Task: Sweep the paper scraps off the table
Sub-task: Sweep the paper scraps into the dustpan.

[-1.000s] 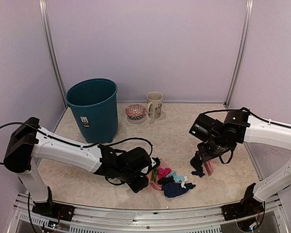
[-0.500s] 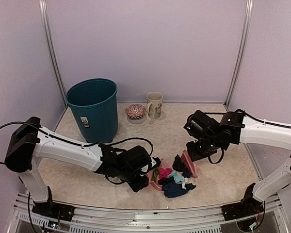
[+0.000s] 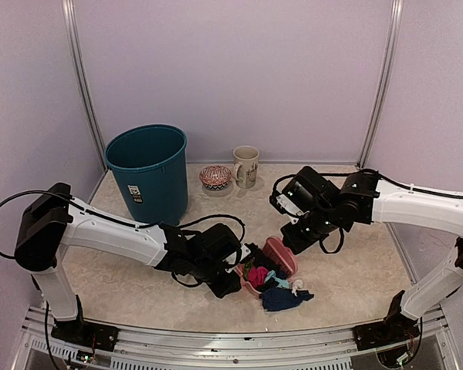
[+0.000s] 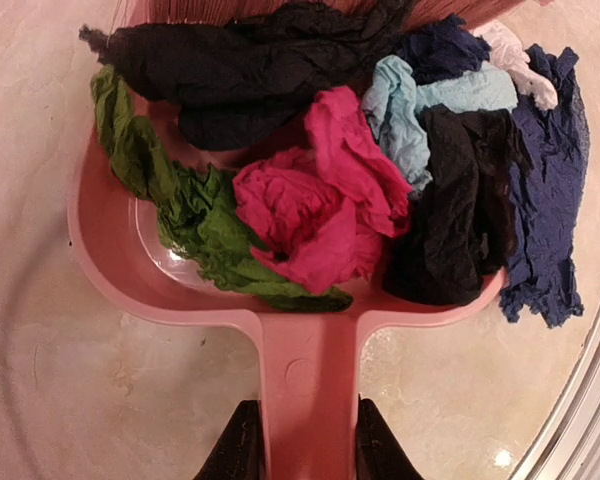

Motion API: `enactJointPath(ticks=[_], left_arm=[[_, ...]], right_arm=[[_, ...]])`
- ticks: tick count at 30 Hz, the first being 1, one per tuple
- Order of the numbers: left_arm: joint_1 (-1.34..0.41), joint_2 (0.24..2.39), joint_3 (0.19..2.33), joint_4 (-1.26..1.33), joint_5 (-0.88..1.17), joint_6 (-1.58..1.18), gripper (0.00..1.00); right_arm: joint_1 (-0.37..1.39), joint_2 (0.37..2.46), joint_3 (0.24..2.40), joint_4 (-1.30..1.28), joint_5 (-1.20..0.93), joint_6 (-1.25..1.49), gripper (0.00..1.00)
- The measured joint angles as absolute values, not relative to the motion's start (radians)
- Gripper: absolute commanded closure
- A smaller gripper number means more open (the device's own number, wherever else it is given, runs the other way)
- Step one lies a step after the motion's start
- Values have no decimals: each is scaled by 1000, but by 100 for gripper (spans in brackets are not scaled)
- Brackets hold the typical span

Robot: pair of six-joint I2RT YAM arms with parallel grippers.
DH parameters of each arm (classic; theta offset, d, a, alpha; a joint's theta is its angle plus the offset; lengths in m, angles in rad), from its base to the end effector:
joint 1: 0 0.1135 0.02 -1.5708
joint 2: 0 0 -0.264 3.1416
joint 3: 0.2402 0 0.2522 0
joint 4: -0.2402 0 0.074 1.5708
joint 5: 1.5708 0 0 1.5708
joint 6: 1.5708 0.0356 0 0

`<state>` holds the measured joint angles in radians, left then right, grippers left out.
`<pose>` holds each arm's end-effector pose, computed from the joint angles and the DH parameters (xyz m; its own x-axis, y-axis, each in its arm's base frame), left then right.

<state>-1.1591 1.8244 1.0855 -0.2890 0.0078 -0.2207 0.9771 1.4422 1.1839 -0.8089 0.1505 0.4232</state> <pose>0.1455 -0.3340 0.1546 -0.5353 0.6789 -0.5026 0.8208 0.5586 -0.1196 0.1672 0.2382 0.2751 -0.7667 -0.4101 -0.4939 -0.5091 0.8571 0.0785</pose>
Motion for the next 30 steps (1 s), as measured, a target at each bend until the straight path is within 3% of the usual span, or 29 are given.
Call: enactJointPath(ticks=[10, 30], left_arm=[[-1146, 1814, 1009, -132, -49, -240, 100], [-1145, 1683, 947, 0, -225, -258, 100]], right_arm=[[982, 1442, 1235, -823, 189, 360, 100], [979, 1385, 1301, -949, 543, 384, 100]])
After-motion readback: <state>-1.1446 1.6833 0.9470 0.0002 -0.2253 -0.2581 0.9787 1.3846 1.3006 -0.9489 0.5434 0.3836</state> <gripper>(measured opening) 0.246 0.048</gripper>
